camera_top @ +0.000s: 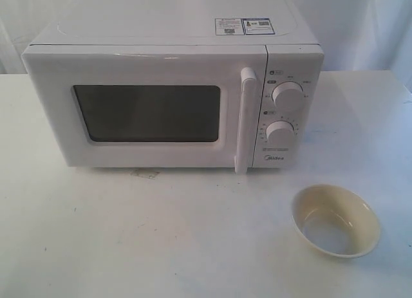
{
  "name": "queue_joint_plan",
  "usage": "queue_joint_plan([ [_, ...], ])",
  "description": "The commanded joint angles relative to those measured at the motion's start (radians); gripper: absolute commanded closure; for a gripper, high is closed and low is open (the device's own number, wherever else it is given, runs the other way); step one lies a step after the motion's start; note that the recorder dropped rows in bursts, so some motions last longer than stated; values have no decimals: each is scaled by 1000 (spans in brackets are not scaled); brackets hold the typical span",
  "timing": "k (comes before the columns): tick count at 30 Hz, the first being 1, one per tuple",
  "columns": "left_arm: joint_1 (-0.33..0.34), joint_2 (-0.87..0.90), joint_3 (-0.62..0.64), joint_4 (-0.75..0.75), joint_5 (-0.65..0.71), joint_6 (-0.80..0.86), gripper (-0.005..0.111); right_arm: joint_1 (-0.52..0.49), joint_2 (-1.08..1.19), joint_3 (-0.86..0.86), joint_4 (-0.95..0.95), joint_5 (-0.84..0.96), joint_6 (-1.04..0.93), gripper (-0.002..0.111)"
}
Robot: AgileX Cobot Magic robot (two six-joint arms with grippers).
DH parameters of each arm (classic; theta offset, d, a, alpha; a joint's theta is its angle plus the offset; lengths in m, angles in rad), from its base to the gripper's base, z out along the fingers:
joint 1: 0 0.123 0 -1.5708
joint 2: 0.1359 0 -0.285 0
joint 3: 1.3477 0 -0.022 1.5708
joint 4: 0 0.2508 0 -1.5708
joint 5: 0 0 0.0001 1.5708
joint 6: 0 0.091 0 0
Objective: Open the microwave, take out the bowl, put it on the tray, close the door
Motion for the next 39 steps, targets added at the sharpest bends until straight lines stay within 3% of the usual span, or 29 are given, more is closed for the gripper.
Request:
queue_joint_plan([
  [1,-3,-5,4,-2,5,4,107,-4,-6,33,-383,-16,323,108],
  [6,-3,-5,4,-2,5,4,107,-4,-6,55,-394,-4,324,108],
  [16,-3,-5,4,-2,5,4,107,-4,-6,55,-397,193,320,108],
  [21,-3,-5,4,-2,5,4,107,-4,-6,55,-485,282,294,108],
  [31,-3,-5,4,-2,5,4,107,-4,-6,55,-535,285,271,108],
  [39,-3,-5,4,-2,5,4,107,-63,-6,55,-535,289,275,108],
])
